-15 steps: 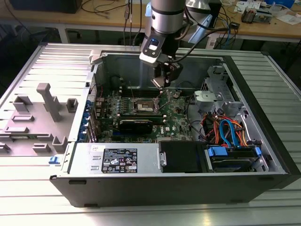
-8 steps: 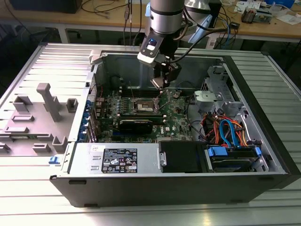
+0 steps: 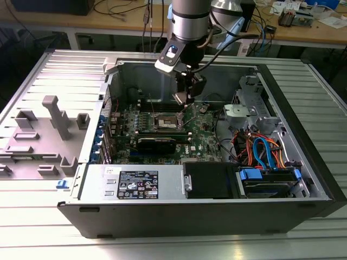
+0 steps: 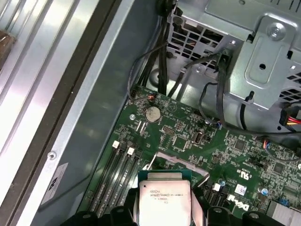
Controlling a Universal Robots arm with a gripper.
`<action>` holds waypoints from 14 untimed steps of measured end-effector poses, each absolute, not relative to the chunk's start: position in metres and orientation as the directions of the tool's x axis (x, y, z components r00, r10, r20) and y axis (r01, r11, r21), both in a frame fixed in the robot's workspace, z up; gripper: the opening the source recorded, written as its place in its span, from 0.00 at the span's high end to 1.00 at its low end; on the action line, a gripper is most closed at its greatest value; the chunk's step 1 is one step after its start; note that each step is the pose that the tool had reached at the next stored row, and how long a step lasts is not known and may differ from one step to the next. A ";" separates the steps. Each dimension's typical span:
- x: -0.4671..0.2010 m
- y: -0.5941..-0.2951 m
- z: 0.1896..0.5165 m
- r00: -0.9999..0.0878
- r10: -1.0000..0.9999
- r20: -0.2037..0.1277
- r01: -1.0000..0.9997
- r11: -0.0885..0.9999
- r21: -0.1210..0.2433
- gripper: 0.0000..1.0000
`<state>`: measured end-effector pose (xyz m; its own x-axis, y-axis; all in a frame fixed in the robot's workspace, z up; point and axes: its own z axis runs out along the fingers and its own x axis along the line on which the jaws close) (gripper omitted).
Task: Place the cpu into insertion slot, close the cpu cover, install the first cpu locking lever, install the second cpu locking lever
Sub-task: 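Place the cpu into insertion slot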
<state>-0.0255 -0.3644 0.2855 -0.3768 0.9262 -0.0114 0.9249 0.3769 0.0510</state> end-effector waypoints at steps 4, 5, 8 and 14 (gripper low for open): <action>-0.026 -0.364 0.283 -0.321 0.947 -0.009 0.946 0.321 0.044 0.46; -0.026 -0.364 0.283 -0.316 0.949 -0.008 0.948 0.316 0.042 0.46; -0.027 -0.364 0.280 -0.292 0.957 -0.007 0.956 0.292 0.038 0.46; -0.029 -0.364 0.276 -0.210 0.978 -0.006 0.977 0.211 0.037 0.46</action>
